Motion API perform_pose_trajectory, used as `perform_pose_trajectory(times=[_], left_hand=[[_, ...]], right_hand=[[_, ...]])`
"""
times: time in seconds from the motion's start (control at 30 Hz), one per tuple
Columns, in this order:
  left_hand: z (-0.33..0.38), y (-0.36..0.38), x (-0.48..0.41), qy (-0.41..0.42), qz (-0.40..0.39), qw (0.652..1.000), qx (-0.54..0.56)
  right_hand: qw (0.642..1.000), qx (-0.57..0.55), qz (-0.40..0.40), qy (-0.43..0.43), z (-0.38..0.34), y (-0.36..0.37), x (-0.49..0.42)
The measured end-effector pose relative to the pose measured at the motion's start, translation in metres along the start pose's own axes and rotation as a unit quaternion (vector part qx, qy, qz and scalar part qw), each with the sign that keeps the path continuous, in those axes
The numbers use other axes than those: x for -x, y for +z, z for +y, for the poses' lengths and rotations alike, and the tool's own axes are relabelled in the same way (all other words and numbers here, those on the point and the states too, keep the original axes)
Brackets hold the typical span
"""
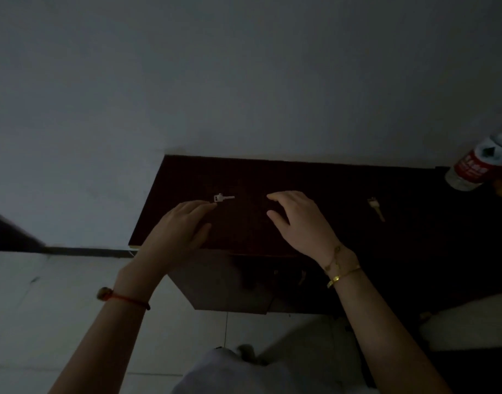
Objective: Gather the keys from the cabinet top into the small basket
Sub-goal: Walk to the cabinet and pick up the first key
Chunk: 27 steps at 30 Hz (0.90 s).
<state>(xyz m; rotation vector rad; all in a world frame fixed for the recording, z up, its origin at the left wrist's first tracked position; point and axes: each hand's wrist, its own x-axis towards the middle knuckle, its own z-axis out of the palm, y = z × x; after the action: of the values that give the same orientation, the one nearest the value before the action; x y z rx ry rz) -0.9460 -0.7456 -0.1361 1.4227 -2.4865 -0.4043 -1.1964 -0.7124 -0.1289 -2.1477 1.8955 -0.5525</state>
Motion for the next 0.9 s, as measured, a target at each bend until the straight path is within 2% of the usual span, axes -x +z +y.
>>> perform_pose_trajectory(times=[0.27,0.5,0.73,0.9], left_hand=[[-0.037,0.028,-0.038,-0.057,-0.012,0.998,-0.020],[-0.052,0.058,-0.069,-0.122,-0.001,0.992,-0.010],[-0.065,0.078,-0.089,-0.155,0.009,0.988,0.005],[-0.070,0.088,-0.093,-0.162,0.006,0.987,0.010]], right_hand=[[1.000,-0.014,-0.015,-0.019,0.005,0.038,-0.079],[0.996,0.000,-0.086,-0.033,0.009,0.093,-0.143],[0.990,-0.001,-0.134,-0.034,0.012,0.136,-0.175],[0.991,0.009,-0.123,-0.041,0.015,0.155,-0.184]])
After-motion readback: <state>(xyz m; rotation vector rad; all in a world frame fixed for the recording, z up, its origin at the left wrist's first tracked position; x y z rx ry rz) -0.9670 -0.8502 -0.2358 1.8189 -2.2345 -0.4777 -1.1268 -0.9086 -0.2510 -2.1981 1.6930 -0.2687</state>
